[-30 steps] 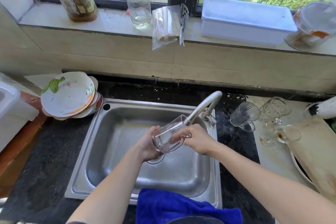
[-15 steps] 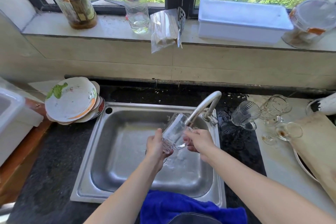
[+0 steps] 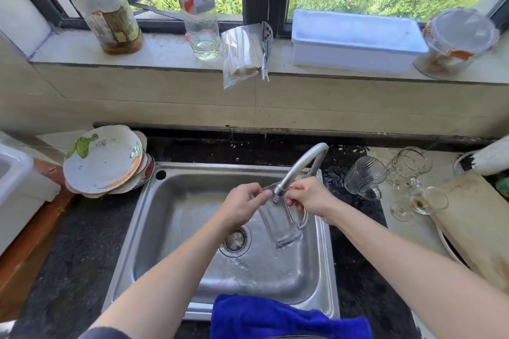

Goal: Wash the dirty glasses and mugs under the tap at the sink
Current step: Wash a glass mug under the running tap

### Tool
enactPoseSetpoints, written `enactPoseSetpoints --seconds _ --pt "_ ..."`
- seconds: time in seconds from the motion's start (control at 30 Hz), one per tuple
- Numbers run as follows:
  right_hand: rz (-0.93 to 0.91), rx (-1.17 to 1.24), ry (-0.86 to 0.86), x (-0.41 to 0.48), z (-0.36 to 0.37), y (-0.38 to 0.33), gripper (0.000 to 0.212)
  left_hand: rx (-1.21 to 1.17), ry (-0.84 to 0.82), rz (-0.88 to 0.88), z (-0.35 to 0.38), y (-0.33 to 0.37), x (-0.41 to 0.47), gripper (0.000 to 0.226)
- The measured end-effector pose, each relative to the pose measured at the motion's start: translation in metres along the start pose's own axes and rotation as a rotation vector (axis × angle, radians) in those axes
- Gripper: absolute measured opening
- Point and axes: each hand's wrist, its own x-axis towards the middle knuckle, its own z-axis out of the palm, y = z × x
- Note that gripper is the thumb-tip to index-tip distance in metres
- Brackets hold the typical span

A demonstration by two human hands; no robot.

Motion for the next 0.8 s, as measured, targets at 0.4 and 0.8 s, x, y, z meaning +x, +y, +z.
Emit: enactPoseSetpoints --seconds 0.4,0.8 --pt "0.109 0.095 0.139 0.014 0.043 0.022 0.015 -0.746 0.304 -0.421 0.008 -0.017 -0.012 0.032" --pt "-0.149 -0.104 -0.017 -0.002 0.034 0.013 0.018 -0.672 -0.049 -0.592 0.004 -0.020 -0.010 0.049"
